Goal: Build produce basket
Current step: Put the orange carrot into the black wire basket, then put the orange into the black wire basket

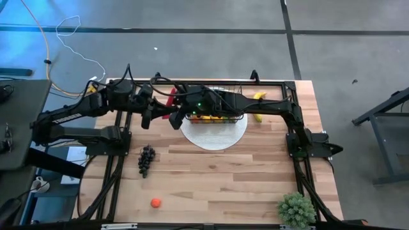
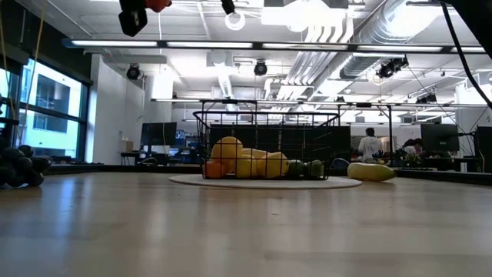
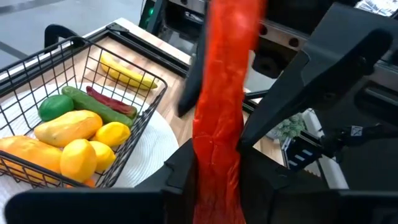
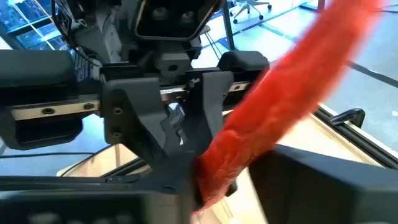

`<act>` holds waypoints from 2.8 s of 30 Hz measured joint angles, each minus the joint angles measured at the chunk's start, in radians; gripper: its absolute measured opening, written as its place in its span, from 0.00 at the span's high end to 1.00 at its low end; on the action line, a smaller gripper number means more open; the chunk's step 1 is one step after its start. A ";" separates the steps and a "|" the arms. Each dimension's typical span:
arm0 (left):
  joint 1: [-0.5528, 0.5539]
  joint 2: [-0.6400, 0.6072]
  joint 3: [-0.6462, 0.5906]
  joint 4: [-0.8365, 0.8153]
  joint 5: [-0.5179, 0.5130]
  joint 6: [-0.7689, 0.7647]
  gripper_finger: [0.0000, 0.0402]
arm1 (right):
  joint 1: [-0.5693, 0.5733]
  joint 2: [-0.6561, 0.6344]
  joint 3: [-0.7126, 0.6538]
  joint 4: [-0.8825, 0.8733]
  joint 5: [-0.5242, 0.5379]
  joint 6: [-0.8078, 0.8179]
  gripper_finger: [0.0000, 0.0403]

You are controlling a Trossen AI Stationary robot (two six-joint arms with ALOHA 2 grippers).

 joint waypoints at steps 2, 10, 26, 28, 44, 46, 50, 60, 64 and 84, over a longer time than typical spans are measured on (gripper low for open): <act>0.000 0.010 0.000 0.003 0.000 0.002 0.79 | 0.000 0.000 0.000 -0.002 -0.009 -0.004 0.87; 0.001 0.067 0.001 0.003 0.001 0.020 0.68 | -0.014 0.002 0.000 -0.044 -0.019 -0.026 0.90; 0.031 0.107 0.000 0.053 -0.167 0.140 0.46 | -0.101 -0.088 0.000 -0.390 0.135 -0.059 0.95; 0.040 0.107 0.000 0.053 -0.189 0.145 0.46 | -0.114 -0.106 0.001 -0.458 0.156 -0.060 0.95; 0.041 0.107 0.000 0.050 -0.239 0.146 0.49 | -0.232 -0.127 -0.183 -0.804 0.186 0.033 0.95; 0.042 0.107 0.000 0.050 -0.240 0.146 0.49 | -0.254 -0.127 -0.235 -0.788 0.151 0.051 0.95; 0.042 0.107 0.000 0.050 -0.249 0.146 0.49 | -0.308 -0.127 -0.313 -0.779 0.036 0.096 0.95; 0.042 0.107 0.000 0.049 -0.259 0.146 0.49 | -0.415 -0.127 -0.483 -0.712 -0.165 0.154 0.92; 0.042 0.107 0.000 0.034 -0.259 0.114 0.49 | -0.436 -0.127 -0.520 -0.679 -0.213 0.154 0.88; -0.214 0.107 0.000 -0.350 -0.253 0.048 0.49 | -0.428 -0.127 -0.352 -0.736 -0.176 0.215 0.60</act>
